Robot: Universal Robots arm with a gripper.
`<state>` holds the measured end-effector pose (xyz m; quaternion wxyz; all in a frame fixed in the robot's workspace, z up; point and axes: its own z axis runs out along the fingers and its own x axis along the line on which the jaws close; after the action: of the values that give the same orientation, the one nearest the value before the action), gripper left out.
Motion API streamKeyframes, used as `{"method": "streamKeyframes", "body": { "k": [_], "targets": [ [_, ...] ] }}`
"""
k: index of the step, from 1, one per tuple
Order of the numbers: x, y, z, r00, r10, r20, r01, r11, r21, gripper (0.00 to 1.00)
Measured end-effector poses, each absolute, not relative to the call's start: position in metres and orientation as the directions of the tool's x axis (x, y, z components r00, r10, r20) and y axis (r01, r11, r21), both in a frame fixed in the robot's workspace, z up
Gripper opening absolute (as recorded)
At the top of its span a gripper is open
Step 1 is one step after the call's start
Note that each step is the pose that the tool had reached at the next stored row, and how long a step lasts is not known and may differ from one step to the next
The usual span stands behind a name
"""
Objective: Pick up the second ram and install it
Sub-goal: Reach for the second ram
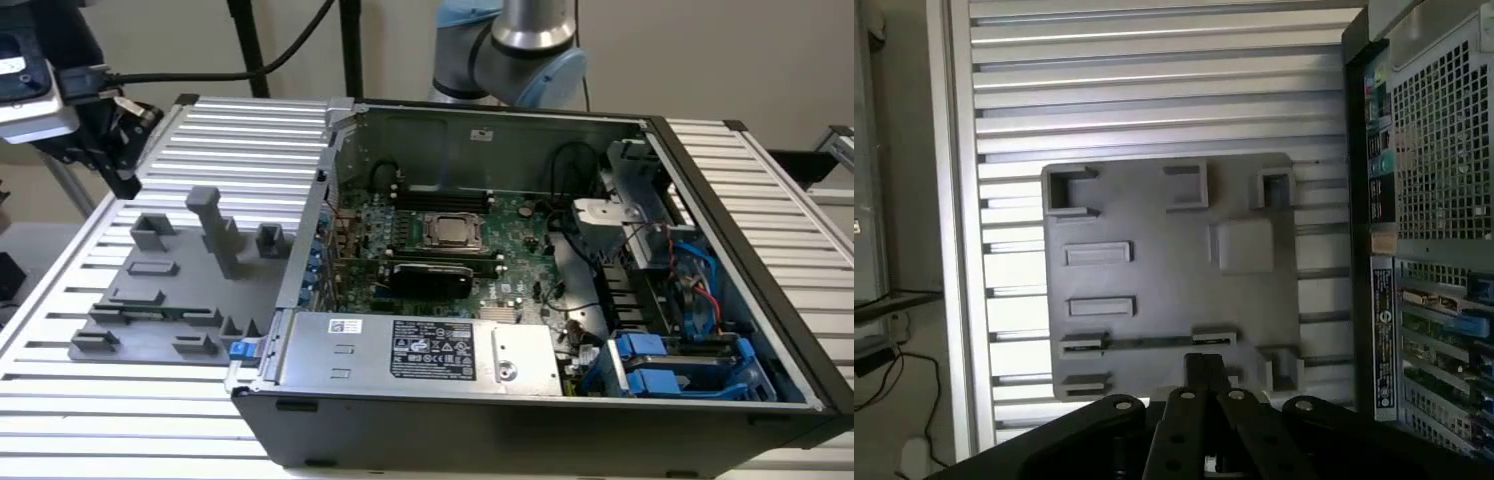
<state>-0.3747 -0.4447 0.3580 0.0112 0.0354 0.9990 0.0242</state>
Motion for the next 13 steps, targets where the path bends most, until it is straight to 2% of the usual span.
{"method": "streamKeyframes", "body": {
  "k": [13],
  "targets": [
    [-0.396, -0.446, 0.345, -0.997, 0.071, -0.018, 0.070, 0.996, 0.049, 0.00]
  ]
}}
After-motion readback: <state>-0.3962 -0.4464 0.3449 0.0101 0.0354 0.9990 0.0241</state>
